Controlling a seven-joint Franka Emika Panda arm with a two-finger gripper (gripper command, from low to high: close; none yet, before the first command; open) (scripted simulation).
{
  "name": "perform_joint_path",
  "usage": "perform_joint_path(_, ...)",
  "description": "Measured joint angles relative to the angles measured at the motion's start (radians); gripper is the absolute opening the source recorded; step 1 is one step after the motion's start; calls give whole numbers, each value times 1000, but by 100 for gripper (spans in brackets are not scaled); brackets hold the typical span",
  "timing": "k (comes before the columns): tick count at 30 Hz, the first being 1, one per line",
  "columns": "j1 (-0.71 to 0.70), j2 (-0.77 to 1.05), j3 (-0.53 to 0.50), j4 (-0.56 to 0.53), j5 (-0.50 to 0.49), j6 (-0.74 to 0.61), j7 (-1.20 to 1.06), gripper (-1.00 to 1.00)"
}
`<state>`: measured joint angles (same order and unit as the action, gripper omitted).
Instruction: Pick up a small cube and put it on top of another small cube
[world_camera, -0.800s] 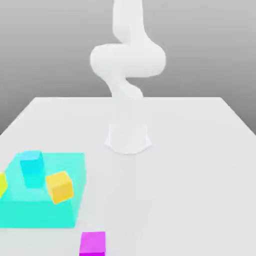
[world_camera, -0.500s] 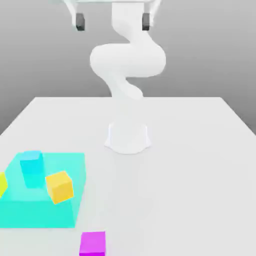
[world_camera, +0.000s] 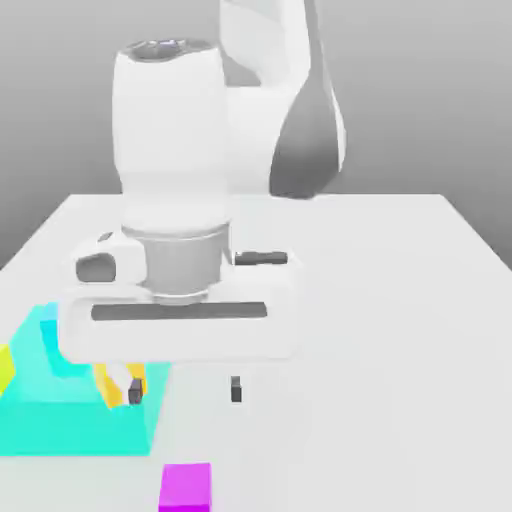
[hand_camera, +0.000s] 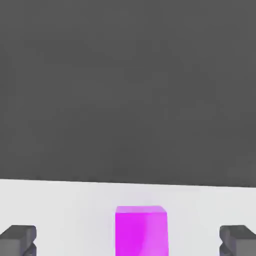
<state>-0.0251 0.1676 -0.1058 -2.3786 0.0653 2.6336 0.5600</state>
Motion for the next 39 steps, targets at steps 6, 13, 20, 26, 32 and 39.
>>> perform_joint_path(6, -28, 217, 16, 9, 23, 120, -41, 0)
perform_joint_path(13, -38, 281, 30, 21, 34, 170, -50, -100)
perform_joint_path(20, -27, 128, 4, -11, 0, 49, -25, -100)
perform_joint_path(26, -72, -89, -53, -82, -52, -94, 11, -100)
perform_joint_path(32, -150, -305, -74, -156, -103, -233, 45, -100)
perform_joint_path(39, -176, -281, -97, -238, -98, -129, 39, 100)
